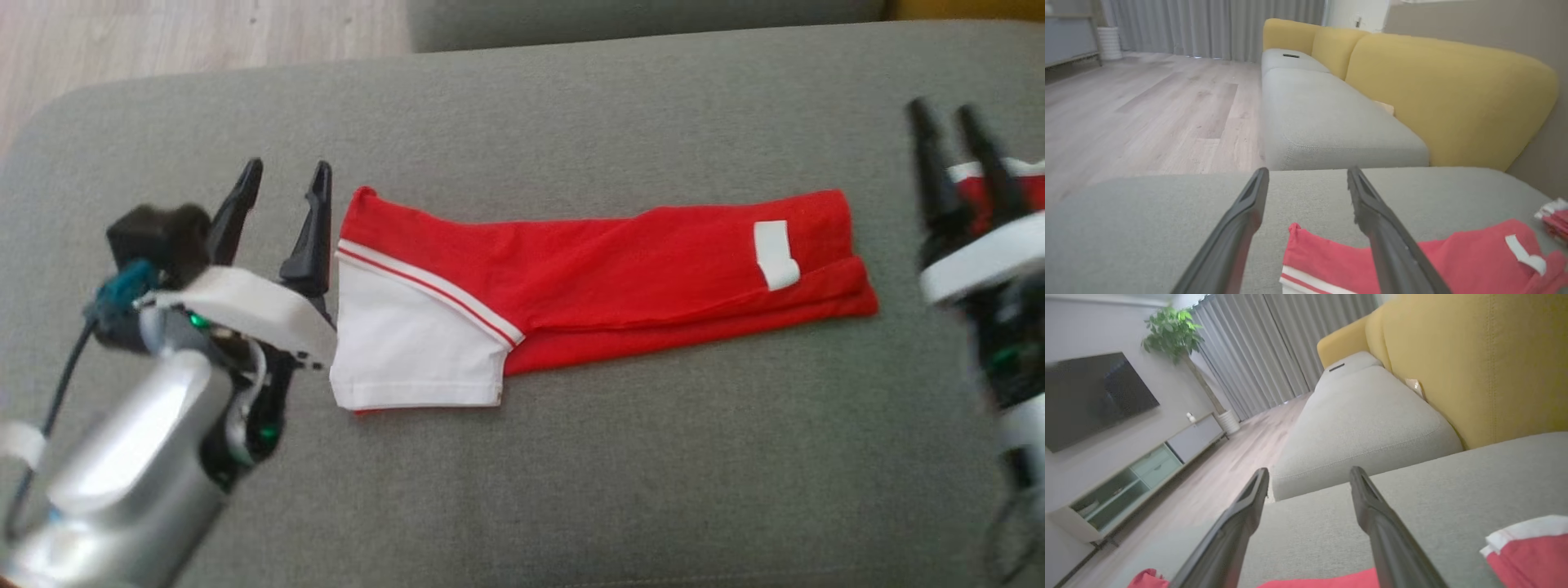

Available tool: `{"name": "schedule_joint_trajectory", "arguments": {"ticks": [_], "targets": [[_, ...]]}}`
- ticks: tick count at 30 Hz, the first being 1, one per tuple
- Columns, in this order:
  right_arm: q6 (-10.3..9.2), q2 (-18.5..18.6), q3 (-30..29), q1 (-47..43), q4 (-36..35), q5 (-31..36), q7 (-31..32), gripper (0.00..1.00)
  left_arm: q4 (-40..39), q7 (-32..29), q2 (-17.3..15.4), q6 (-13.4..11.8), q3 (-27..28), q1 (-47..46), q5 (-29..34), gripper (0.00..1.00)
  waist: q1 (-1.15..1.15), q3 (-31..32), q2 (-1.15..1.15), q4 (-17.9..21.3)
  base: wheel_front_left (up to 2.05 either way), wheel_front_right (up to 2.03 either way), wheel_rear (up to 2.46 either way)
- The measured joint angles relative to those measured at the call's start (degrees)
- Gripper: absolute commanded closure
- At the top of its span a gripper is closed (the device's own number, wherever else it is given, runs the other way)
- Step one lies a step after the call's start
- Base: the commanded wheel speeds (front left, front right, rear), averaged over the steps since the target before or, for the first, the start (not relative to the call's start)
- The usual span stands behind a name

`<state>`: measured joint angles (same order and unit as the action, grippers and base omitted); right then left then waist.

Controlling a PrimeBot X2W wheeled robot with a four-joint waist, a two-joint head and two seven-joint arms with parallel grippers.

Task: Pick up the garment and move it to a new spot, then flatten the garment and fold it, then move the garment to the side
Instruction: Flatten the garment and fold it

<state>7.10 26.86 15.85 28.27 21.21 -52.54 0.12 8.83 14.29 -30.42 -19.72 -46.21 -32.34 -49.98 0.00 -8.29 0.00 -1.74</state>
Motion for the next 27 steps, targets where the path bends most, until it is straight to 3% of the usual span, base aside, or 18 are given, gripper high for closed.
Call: {"name": "schedule_joint_trajectory", "arguments": {"ticks": [4, 12, 15, 19, 27], "targets": [[0.0, -7.43, -3.16, -5.68, 0.07, 7.88, -6.03, 0.0, -2.63, 0.01, 6.61, -0.56, 9.79, 7.44, 5.14, 0.0, 0.0, 0.86, 0.0, 0.7, 0.0, 0.0, 0.0], [-0.01, -19.11, -10.94, -12.39, 1.88, 19.82, -12.23, 0.0, -2.67, 0.02, 18.16, 5.63, 22.21, 21.61, 19.75, 0.0, 0.0, 1.54, 0.0, 0.75, 0.0, 0.0, 0.0], [-0.01, -20.98, -13.35, -13.94, 2.92, 22.43, -12.26, 0.0, -1.79, 0.02, 21.72, 8.49, 25.39, 23.44, 22.93, 0.0, 0.0, 1.59, 0.0, 0.46, 0.0, 0.0, 0.0], [-0.01, -21.7, -16.48, -13.9, 4.63, 25.39, -11.92, 0.0, -0.38, 0.02, 23.71, 12.84, 27.05, 23.6, 26.92, 0.0, 0.0, 1.19, 0.0, 0.01, 0.0, 0.0, 0.0], [-0.01, -22.45, -23.29, -8.72, 11.73, 31.66, -7.66, 0.0, 1.85, 0.02, 26.25, 17.28, 30.6, 22.64, 30.86, 0.0, 0.0, -1.26, 0.0, -1.22, 0.0, 0.0, 0.0]]}}
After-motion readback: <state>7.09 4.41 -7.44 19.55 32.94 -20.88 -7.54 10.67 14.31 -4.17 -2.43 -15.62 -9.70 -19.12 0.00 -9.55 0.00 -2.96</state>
